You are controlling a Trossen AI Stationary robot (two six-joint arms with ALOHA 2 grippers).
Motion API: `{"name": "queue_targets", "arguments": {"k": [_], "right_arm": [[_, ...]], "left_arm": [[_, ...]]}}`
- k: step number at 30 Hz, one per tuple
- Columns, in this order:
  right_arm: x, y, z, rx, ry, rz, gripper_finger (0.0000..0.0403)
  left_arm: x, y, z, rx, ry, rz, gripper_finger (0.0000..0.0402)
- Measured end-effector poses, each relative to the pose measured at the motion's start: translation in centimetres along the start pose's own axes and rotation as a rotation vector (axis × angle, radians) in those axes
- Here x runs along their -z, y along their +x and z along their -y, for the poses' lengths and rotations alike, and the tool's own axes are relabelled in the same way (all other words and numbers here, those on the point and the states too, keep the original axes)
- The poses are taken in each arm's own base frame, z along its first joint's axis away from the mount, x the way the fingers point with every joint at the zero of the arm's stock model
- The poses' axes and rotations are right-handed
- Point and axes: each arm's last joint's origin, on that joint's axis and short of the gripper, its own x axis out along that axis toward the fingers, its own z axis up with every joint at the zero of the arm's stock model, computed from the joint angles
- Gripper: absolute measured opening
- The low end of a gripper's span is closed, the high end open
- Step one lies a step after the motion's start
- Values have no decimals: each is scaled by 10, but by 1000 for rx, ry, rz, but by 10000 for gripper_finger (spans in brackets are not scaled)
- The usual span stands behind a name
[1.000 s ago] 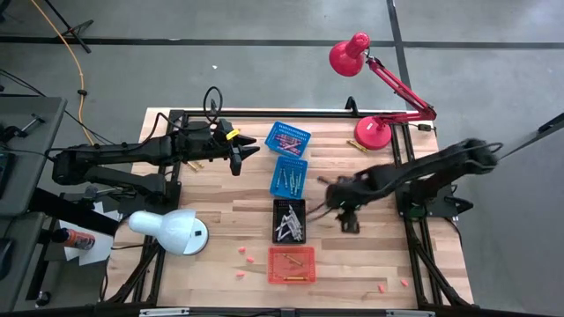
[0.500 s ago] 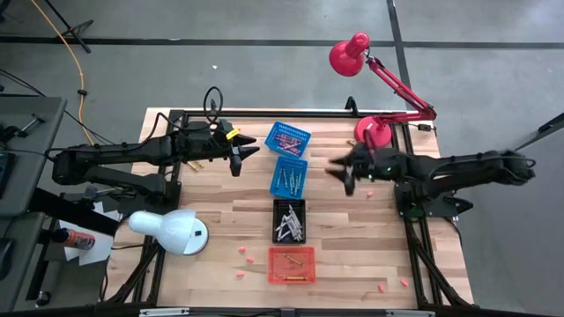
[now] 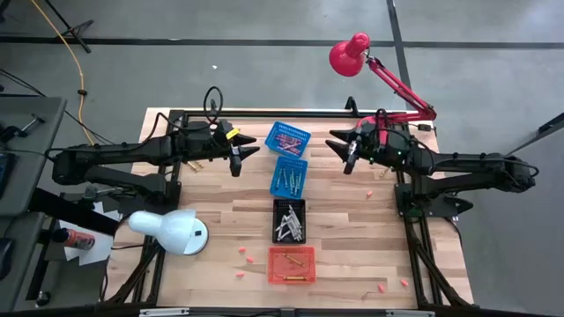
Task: Sort crayons
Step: Put the yellow crayon into the orange bin
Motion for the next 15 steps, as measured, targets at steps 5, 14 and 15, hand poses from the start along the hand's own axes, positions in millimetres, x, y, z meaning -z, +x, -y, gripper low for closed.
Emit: {"name": "queue_targets", "arguments": {"k": [5, 14, 15], "right_arm": [[2, 0, 1, 5, -4, -22, 185], [5, 0, 2, 31, 15, -47, 185], [5, 0, 2, 41, 20, -46, 185]], "left_arm": [[0, 0, 0, 0, -1, 0, 149], [-3, 0, -5, -63, -87, 40, 149], [-5, 0, -8, -94, -98, 44, 149]]}}
